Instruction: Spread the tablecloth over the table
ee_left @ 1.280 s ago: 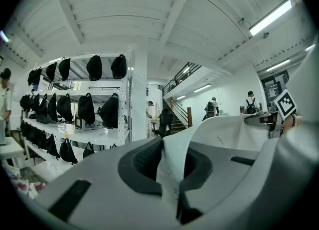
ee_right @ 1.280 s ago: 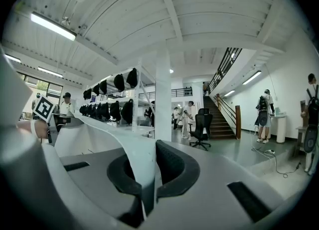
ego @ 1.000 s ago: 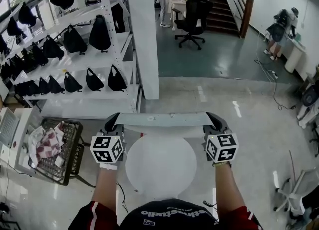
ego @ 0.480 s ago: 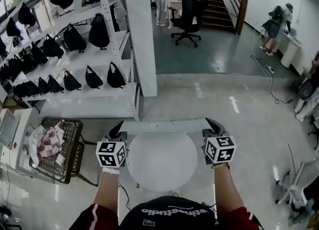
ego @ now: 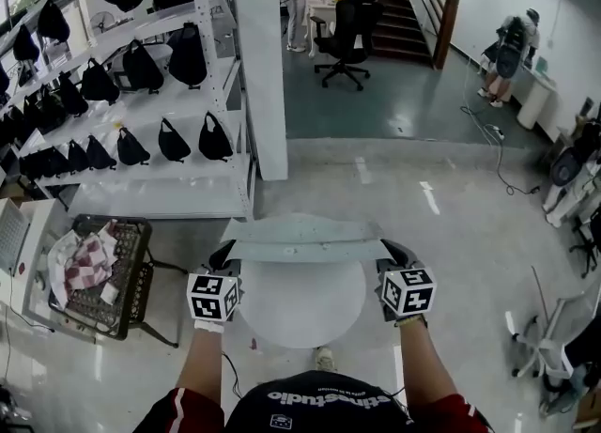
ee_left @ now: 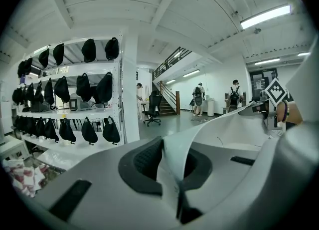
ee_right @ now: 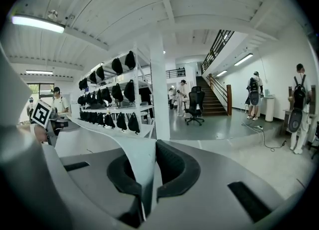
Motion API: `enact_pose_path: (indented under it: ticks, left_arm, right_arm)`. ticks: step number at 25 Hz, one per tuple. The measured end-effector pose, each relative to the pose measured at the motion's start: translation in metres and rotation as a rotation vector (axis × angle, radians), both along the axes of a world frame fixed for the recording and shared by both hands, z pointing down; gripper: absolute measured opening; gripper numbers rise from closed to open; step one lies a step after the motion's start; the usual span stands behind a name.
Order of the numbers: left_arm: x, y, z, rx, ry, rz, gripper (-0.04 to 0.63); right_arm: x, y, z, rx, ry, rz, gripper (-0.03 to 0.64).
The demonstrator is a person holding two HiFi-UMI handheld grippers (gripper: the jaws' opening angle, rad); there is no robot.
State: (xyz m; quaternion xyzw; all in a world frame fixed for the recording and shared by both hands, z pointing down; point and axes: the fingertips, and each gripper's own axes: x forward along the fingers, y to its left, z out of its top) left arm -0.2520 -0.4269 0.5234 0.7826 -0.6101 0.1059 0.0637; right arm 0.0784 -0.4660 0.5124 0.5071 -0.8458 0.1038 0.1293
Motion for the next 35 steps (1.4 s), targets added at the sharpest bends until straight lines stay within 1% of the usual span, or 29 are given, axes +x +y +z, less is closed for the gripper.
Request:
enact_pose_path:
  ticks: [2, 6, 10, 16, 19, 23, 29, 35]
  left_arm:
    - [0.000, 0.010, 0.009, -0.012, -0.006, 0.004, 0.028]
    - [0.000, 0.026, 0.022, -0.029, -0.050, 0.029, 0.028]
    - [0.000, 0.039, 0.034, -0.049, -0.046, 0.042, 0.028]
    - [0.000, 0.058, 0.057, -0.084, -0.055, 0.064, 0.028]
    - [0.000, 0.068, 0.072, -0.106, -0.052, 0.073, 0.028]
    - [-0.002, 0.080, 0.093, -0.130, -0.063, 0.087, 0.028]
    - [-0.002, 0.094, 0.120, -0.172, -0.053, 0.101, 0.032]
    - [0.003, 0.111, 0.146, -0.233, -0.039, 0.104, 0.032]
  right_arm:
    - [0.001, 0.012, 0.009, -0.015, 0.009, 0.003, 0.029]
    - [0.001, 0.030, 0.021, -0.036, 0.008, 0.008, 0.031]
    - [0.001, 0.044, 0.032, -0.044, 0.014, 0.014, 0.032]
    - [0.001, 0.066, 0.053, -0.059, -0.021, 0.039, 0.034]
    - [0.001, 0.076, 0.066, -0.068, 0.003, 0.046, 0.035]
    - [0.000, 0.096, 0.093, -0.108, 0.033, 0.048, 0.037]
    - [0.001, 0.114, 0.125, -0.151, 0.077, 0.062, 0.038]
    - [0.008, 0.129, 0.149, -0.242, 0.084, 0.081, 0.063]
